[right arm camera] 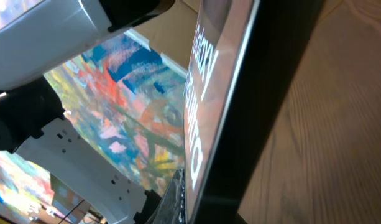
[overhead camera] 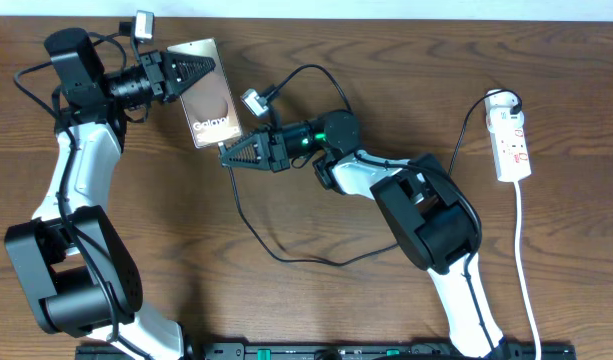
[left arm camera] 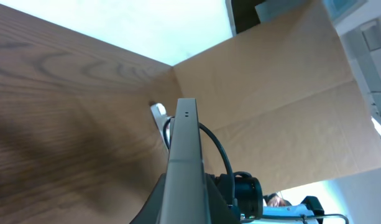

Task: Plug charger to phone and switch on socket
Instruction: 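Push the connector into the phone's bottom port with the right gripper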

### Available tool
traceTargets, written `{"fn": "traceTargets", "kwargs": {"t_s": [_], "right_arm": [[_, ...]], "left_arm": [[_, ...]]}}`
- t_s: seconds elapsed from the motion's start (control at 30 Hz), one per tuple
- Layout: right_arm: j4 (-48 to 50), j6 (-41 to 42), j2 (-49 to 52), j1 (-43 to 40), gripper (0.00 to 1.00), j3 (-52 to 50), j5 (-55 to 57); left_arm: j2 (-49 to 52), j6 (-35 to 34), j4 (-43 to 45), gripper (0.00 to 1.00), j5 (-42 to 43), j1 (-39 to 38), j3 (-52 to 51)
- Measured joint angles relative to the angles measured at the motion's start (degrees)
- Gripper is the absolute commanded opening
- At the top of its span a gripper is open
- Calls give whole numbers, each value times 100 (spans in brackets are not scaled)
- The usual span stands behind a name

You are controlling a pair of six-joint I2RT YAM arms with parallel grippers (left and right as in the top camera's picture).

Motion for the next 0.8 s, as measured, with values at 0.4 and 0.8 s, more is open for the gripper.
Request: {"fn": "traceTargets", "kwargs": {"t_s": [0.4, 0.8], "right_arm": [[-22, 7, 24, -37, 1, -2, 164], [-22, 63, 83, -37, 1, -7, 258]], "left_arm": [[0, 0, 7, 8, -256, -2, 0], [0, 306, 48, 7, -144, -2, 0]]}}
